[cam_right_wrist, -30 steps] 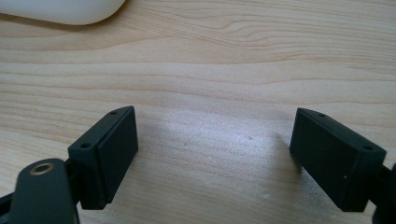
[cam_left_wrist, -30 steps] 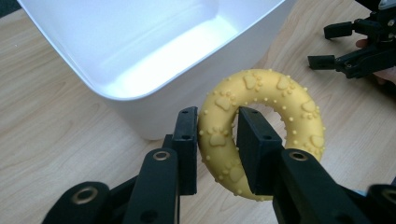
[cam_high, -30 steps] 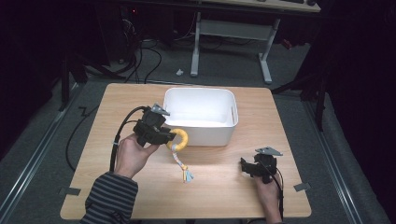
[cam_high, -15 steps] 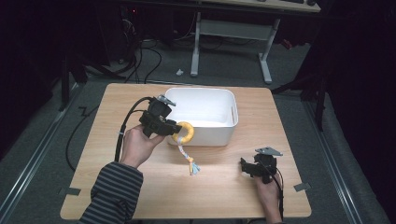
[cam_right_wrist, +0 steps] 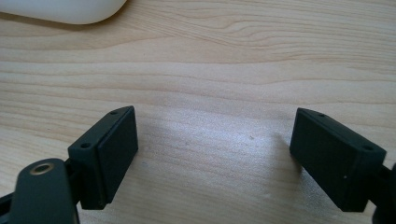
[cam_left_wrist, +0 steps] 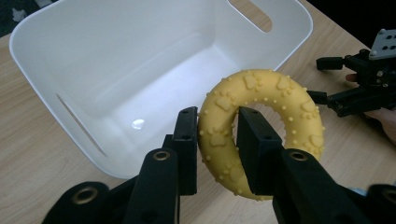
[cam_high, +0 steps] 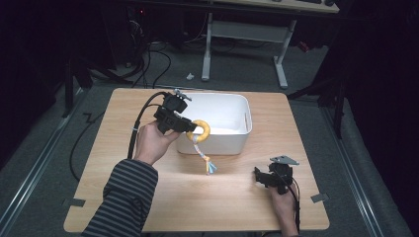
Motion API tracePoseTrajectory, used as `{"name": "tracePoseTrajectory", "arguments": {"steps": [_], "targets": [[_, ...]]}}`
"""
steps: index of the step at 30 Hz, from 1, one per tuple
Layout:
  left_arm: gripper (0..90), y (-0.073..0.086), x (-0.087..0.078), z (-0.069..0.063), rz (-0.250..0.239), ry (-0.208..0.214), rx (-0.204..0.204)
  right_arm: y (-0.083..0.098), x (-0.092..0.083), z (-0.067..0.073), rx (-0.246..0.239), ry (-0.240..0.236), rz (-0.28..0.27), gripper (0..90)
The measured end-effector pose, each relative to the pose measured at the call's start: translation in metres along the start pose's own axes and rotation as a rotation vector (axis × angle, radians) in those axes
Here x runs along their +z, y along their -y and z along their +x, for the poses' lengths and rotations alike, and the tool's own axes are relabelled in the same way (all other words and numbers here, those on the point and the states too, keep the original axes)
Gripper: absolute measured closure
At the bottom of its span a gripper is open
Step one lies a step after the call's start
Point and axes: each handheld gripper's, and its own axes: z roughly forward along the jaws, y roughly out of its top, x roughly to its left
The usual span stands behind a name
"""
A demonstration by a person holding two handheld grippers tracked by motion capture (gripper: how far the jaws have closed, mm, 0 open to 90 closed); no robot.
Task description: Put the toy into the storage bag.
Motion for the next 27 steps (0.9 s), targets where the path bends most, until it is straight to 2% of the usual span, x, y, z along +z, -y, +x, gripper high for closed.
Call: {"name": "tracePoseTrajectory", "arguments": {"steps": [4, 6, 10, 20, 27], "targets": [[69.6, -0.006, 0.002, 0.002, -0.005, -0.014, -0.011, 0.000, 0.000, 0.000, -0.001, -0.001, 0.000, 15.3], [69.6, -0.008, 0.004, 0.005, -0.005, -0.004, -0.018, 0.000, 0.000, 0.000, -0.001, -0.001, 0.000, 15.3], [69.6, -0.013, 0.008, 0.009, 0.002, -0.017, -0.033, 0.000, 0.000, 0.000, -0.001, 0.000, 0.000, 15.3], [69.6, -0.025, 0.013, 0.020, 0.000, -0.011, -0.071, 0.000, 0.000, 0.000, 0.002, -0.001, 0.001, 15.3], [69.6, -0.031, 0.017, 0.026, 0.005, -0.031, -0.092, 0.000, 0.000, 0.000, 0.002, -0.001, 0.001, 15.3]]}}
